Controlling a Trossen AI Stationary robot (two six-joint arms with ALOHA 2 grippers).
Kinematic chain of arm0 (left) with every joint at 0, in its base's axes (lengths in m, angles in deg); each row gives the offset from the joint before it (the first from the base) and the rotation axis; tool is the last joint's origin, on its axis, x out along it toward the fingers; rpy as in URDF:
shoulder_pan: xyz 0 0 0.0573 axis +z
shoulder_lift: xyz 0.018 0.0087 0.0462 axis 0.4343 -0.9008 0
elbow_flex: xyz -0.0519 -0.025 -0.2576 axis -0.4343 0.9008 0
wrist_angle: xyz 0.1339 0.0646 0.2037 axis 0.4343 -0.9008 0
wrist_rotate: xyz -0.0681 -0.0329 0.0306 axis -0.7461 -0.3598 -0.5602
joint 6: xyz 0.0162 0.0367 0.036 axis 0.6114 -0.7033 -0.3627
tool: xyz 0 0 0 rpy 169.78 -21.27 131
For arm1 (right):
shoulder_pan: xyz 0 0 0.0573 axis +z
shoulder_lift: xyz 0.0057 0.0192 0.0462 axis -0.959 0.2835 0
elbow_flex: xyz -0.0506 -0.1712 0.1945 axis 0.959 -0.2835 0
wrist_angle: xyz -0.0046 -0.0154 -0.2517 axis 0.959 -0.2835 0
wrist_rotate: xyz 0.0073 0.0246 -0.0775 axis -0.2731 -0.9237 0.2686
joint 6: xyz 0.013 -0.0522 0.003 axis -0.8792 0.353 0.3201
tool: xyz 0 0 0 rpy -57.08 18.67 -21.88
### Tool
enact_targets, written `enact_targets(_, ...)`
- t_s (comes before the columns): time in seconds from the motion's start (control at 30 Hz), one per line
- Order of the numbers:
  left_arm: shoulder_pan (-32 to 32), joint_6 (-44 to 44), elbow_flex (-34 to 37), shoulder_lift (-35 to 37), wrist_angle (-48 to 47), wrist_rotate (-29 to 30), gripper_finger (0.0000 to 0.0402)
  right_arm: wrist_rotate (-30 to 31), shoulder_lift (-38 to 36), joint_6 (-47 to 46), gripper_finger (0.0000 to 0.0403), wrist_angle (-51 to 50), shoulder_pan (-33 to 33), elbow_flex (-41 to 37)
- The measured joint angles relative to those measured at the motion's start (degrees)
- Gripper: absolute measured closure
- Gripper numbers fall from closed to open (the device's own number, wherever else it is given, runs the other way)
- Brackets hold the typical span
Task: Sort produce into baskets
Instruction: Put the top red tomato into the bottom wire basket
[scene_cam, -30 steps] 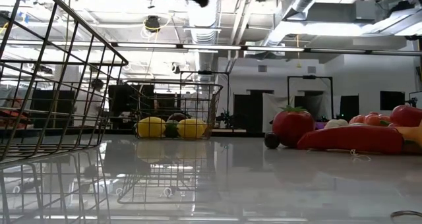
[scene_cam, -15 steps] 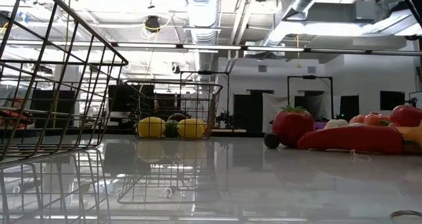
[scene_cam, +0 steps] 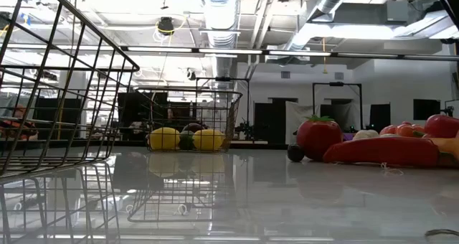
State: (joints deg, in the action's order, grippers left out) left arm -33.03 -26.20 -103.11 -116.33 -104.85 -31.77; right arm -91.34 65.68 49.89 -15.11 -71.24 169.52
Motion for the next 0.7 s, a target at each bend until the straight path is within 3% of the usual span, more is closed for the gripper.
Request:
enact_targets(0.23,0.0,-8.4,-0.2,0.0,10.4,-0.4,0.0163,1.6,5.1,-1.2,0.0081,6.8,1.8,0.0)
enact_targets(0.37,0.0,-9.0,-0.2,0.0,10.2,-1.0,0.0163,1.2,8.0,-5.3,0.0072,9.3,2.3,0.0)
enact_targets(0.57,0.0,-11.3,-0.2,-0.1,8.9,-3.5,0.0163,-0.2,10.2,-8.1,0.0011,6.5,2.0,-0.1)
enact_targets(0.7,0.0,-10.8,-0.2,0.0,7.8,-3.5,0.0163,-0.2,8.9,-5.9,0.0021,3.4,1.7,-0.1)
